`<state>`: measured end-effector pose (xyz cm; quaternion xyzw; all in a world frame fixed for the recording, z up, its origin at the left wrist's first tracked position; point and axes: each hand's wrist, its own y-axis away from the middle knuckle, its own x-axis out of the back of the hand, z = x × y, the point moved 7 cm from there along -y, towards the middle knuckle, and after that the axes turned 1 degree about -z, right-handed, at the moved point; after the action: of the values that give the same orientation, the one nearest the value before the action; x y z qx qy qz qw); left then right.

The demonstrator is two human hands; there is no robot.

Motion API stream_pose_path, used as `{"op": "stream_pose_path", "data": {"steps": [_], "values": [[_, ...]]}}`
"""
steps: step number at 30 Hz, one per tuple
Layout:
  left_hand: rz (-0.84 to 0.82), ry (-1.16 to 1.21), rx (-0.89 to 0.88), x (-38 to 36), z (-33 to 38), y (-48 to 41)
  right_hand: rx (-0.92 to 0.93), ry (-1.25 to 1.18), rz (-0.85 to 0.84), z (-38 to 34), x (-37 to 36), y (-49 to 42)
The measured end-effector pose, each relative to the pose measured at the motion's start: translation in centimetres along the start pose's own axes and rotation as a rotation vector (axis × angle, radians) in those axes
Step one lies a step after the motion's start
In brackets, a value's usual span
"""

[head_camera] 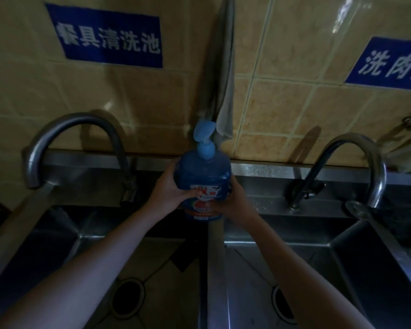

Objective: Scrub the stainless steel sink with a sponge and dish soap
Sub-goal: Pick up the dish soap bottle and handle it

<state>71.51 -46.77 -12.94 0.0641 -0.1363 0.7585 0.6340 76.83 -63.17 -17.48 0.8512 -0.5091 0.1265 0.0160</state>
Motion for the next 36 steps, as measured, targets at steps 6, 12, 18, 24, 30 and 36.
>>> {"op": "stream_pose_path", "data": {"steps": [6,12,18,24,30,36], "values": [[0.032,-0.017,0.011,5.2,2.5,4.4,0.075,0.087,-0.107,-4.6,-4.4,1.9],[0.061,-0.022,0.008,11.1,4.7,9.5,0.132,-0.008,-0.163,-8.8,-10.1,4.3],[0.199,-0.144,0.006,17.7,7.0,14.1,0.182,-0.01,-0.26,-13.3,-16.0,5.5],[0.319,-0.205,-0.025,23.9,10.0,19.0,0.237,-0.03,-0.355,-18.8,-21.7,6.6],[0.447,-0.234,-0.02,30.6,11.5,24.6,0.328,-0.056,-0.51,-23.9,-29.0,7.8],[0.575,-0.253,-0.005,37.8,12.3,31.0,0.376,-0.077,-0.617,-28.4,-37.1,8.8]]}}
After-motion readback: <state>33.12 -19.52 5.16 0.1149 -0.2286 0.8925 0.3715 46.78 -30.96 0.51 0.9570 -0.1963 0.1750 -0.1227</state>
